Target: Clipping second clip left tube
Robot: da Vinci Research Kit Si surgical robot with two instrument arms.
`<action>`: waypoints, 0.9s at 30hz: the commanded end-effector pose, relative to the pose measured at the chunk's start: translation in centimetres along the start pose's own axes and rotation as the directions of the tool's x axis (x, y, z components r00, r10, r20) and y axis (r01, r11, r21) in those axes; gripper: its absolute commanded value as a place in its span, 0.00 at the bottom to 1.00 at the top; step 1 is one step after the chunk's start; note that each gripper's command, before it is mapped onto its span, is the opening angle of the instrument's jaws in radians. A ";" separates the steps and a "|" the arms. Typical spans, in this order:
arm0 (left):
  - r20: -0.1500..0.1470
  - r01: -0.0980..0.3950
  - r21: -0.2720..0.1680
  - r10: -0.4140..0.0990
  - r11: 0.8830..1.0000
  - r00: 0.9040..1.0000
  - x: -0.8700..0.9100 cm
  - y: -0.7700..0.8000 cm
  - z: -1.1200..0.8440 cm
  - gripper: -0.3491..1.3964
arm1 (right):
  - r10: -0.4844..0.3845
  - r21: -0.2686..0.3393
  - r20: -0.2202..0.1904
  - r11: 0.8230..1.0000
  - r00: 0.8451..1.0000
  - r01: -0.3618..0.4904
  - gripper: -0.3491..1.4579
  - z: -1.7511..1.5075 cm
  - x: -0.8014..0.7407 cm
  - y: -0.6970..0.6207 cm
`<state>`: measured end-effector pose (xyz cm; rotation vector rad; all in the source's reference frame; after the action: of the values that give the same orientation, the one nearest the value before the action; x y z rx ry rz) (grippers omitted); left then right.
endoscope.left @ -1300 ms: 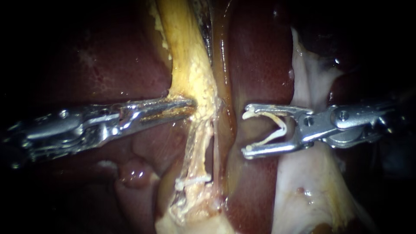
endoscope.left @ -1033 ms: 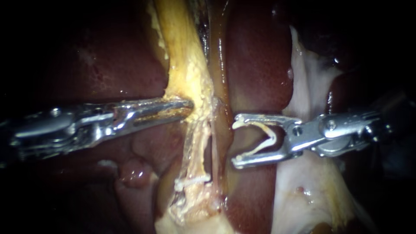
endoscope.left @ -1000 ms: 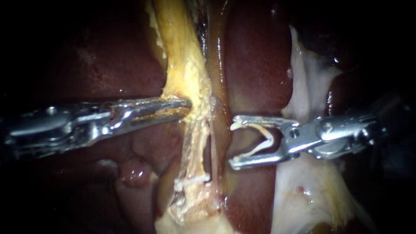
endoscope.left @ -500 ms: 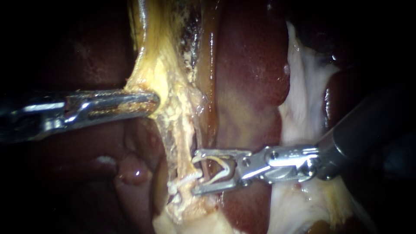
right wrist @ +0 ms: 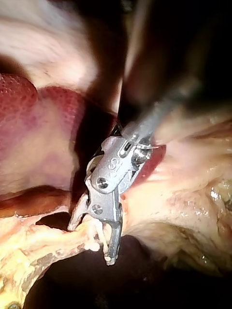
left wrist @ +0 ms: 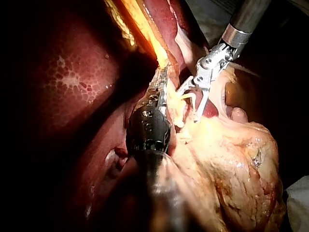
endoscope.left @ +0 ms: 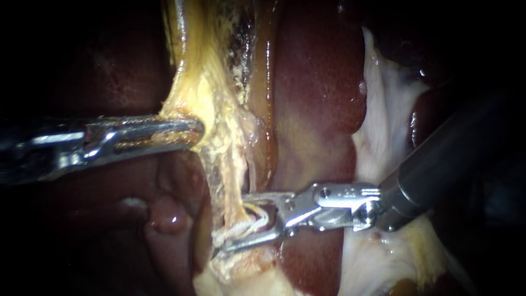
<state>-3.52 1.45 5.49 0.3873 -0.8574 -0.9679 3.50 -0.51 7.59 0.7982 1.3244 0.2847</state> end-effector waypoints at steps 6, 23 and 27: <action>0.001 -0.002 -0.001 0.002 1.000 1.000 0.02 0.04 0.06 0.00 | -0.004 0.030 -0.010 1.000 1.000 0.004 0.50 0.13 0.06 0.00; 0.003 -0.003 -0.003 0.003 1.000 1.000 0.05 0.02 0.13 0.00 | 0.041 -0.040 -0.027 0.998 0.999 -0.042 0.00 0.13 0.11 0.13; 0.003 -0.003 -0.003 0.003 1.000 1.000 0.05 0.02 0.13 0.00 | 0.096 -0.088 0.009 0.992 0.995 -0.095 0.00 0.09 0.08 0.21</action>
<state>-3.60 1.43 5.61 0.3817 -0.8587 -0.9673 3.65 -0.34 7.68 0.7895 1.2528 0.4099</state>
